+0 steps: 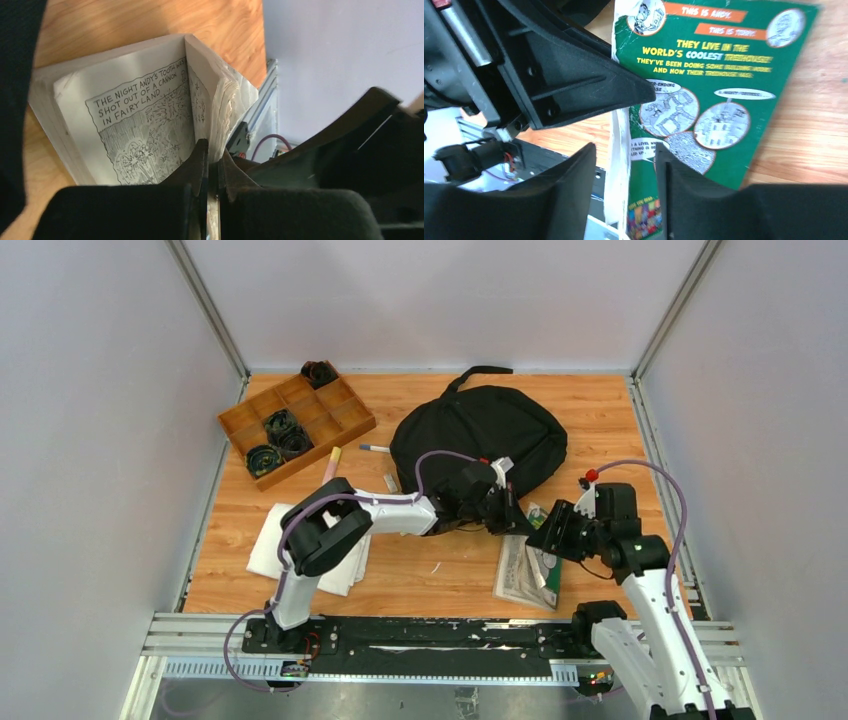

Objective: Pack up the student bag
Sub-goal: Pick up the book from the center of the board.

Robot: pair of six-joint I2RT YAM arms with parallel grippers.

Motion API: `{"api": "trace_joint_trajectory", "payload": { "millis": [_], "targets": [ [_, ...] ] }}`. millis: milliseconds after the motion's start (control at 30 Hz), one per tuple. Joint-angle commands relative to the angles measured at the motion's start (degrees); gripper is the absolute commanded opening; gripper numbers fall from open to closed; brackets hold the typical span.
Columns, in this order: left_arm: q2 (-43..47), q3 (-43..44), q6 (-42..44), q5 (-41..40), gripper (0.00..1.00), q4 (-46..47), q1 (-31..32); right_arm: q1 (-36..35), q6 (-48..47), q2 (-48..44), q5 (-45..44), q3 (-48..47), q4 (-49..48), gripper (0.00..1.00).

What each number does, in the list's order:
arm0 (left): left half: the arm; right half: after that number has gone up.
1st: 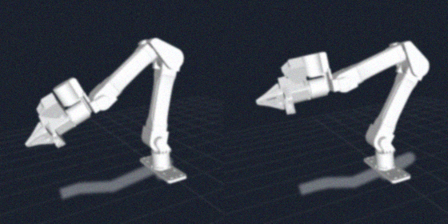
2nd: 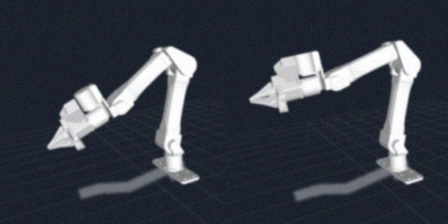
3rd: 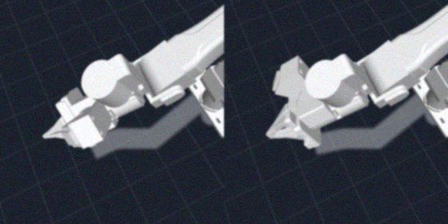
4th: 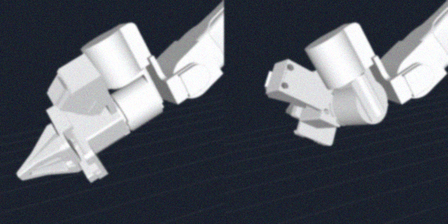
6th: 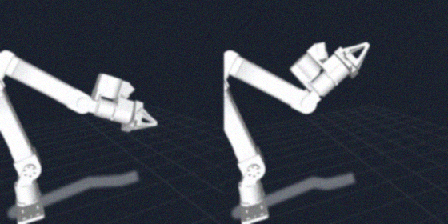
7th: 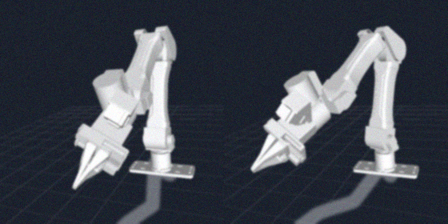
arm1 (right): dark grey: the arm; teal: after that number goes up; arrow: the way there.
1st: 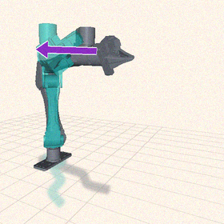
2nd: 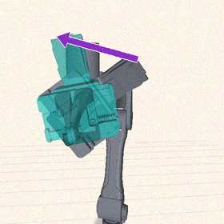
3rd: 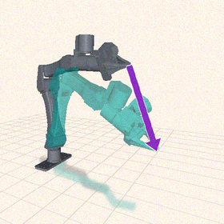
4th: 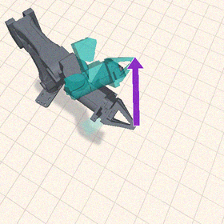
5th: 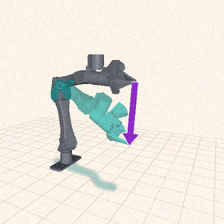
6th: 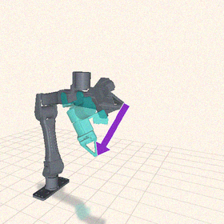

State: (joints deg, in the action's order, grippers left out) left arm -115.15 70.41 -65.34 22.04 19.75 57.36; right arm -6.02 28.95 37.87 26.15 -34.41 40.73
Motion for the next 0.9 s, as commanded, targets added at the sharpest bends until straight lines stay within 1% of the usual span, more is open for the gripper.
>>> {"api": "trace_joint_trajectory", "payload": {
  "millis": [0, 67, 167, 233, 300, 367, 433, 600, 733, 867],
  "targets": [
    [1.56, -0.85, 3.84, 1.65, 0.00, -1.75, 0.19, -0.55, -5.19, 0.74, -4.51, -8.11, 7.72, 0.58],
    [3.56, -1.14, 6.63, 1.56, 0.00, -4.34, 0.19, -0.49, -7.57, 0.95, -7.26, -13.80, 11.31, 0.66],
    [7.45, -0.96, 10.79, 2.16, 0.00, -8.01, 0.09, -0.55, -9.62, 0.99, -14.24, -21.75, 14.76, 0.70],
    [10.84, -0.30, 13.77, 3.09, 0.00, -11.06, 0.07, -0.49, -10.80, 0.96, -18.26, -23.92, 15.64, 0.74],
    [14.52, 0.77, 17.07, 3.85, 0.00, -14.82, -0.14, -0.48, -11.82, 1.70, -19.02, -24.85, 15.91, 0.77],
    [18.23, 1.67, 20.14, 5.12, 0.00, -18.43, -0.72, -0.40, -11.07, 3.28, -15.38, -26.88, 16.12, 0.77],
    [22.03, 1.15, 21.63, 7.37, 0.00, -19.44, -2.02, -0.40, -9.86, 4.03, -8.20, -29.64, 15.20, 0.77],
    [31.28, -0.08, 22.05, 13.35, 0.00, -19.48, -7.18, -0.40, -10.41, 3.88, -1.49, -34.85, 12.35, 0.82],
    [36.30, -0.59, 19.82, 16.91, 0.00, -16.08, -10.61, -0.47, -9.50, 3.53, 7.78, -32.62, 6.84, 0.83],
    [38.98, -0.44, 16.77, 20.25, 0.00, -11.84, -13.45, -0.39, -4.05, 1.99, 16.23, -27.16, -3.14, 0.85]
  ]
}}
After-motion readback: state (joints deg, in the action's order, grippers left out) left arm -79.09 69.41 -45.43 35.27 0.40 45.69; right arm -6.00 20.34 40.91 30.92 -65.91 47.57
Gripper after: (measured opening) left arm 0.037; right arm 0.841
